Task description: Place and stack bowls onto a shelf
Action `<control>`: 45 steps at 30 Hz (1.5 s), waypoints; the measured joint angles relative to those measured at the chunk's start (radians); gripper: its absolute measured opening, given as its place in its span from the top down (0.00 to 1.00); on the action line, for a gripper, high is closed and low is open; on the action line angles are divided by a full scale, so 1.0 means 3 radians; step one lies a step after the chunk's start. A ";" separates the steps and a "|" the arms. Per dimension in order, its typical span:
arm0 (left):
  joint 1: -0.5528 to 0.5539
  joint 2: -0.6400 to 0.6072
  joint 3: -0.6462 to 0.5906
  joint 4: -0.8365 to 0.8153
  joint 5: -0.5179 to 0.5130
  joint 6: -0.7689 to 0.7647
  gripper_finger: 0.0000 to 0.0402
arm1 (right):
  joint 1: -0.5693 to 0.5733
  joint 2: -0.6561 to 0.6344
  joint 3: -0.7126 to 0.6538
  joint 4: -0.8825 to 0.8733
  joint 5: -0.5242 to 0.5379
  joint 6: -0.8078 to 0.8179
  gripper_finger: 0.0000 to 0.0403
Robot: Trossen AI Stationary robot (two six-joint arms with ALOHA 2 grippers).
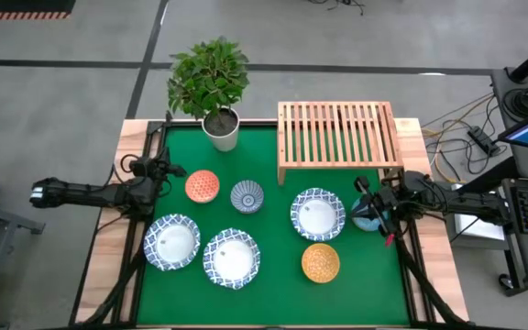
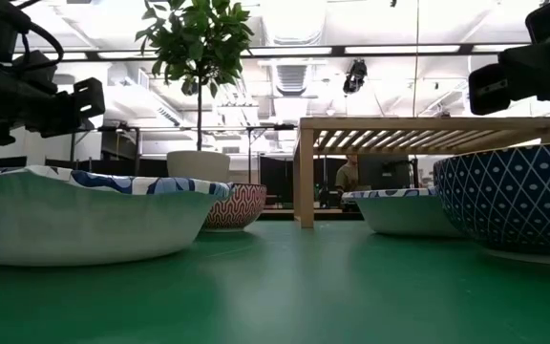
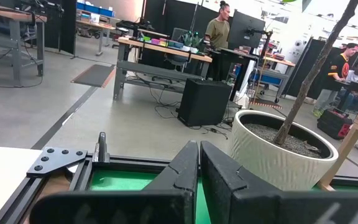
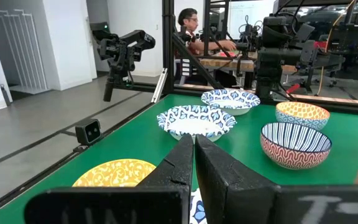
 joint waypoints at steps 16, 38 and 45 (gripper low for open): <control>0.0000 0.0000 0.0000 -0.0001 0.0000 0.0000 1.00 | 0.0001 0.0000 -0.0001 0.0001 0.0000 -0.0009 0.98; 0.0003 0.0099 -0.0003 0.0150 0.1600 -0.1888 1.00 | 0.0017 0.0042 -0.0009 0.1357 0.0125 0.0308 0.98; 0.0005 0.0216 -0.0003 0.1011 0.2263 -0.1588 1.00 | 0.0017 0.0045 -0.0005 0.1637 0.1002 0.0266 0.98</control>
